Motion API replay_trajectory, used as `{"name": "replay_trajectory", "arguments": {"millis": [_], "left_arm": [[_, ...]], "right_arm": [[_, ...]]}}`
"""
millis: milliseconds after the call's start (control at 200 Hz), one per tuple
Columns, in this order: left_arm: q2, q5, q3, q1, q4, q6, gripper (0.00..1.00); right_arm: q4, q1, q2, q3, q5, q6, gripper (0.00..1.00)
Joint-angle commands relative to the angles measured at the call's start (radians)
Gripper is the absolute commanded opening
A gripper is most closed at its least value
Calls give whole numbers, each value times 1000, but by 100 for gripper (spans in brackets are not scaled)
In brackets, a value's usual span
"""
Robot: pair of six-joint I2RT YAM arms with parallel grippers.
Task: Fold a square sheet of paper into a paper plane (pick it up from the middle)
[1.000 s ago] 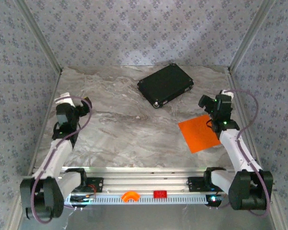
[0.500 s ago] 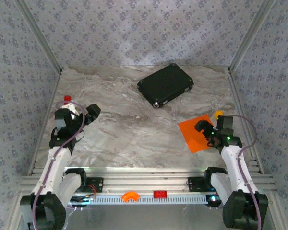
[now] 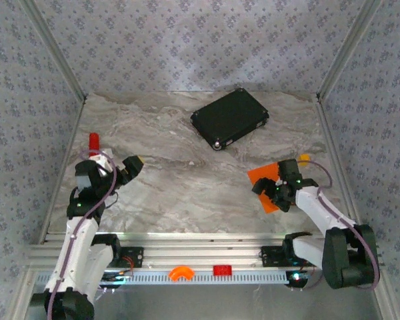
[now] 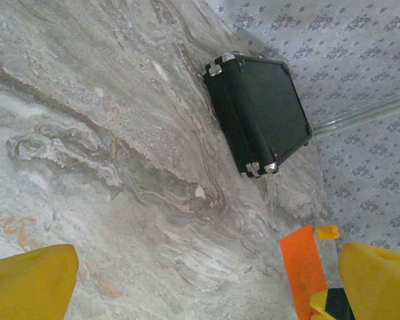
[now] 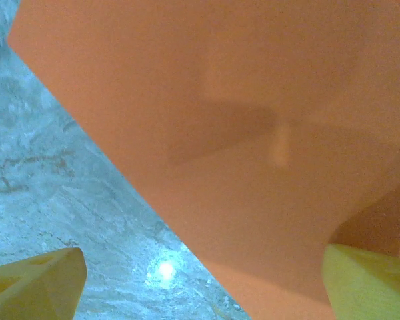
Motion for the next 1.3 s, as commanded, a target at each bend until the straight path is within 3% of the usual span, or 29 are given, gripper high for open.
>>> {"name": "replay_trajectory", "arguments": {"millis": [0,320,505,660,810,920,1039,1294], "left_arm": [[-18,-37,3,0,-33,-19,100],[16,-60,30,-1,-50,-38,100],[31,11,28,-3,1,-23,100],[45,35,33,-3,8,-16,100],[47,64,30,-4,11,-14,100],[46,91,36,-4,1,-9,100],[43,96,47,-5,-25,0,100],[37,99,43,-4,-31,-4,100]], "right_arm": [[-1,59,52,29,30,22,93],[26,286,237,68,1,-88,92],[-11,410,228,142,35,-119,92],[-21,393,171,197,164,55,94],[220,353,154,135,175,251,94],[269,354,184,127,208,322,94],[251,340,246,134,185,304,95],[172,373,375,164,83,61,94]]}}
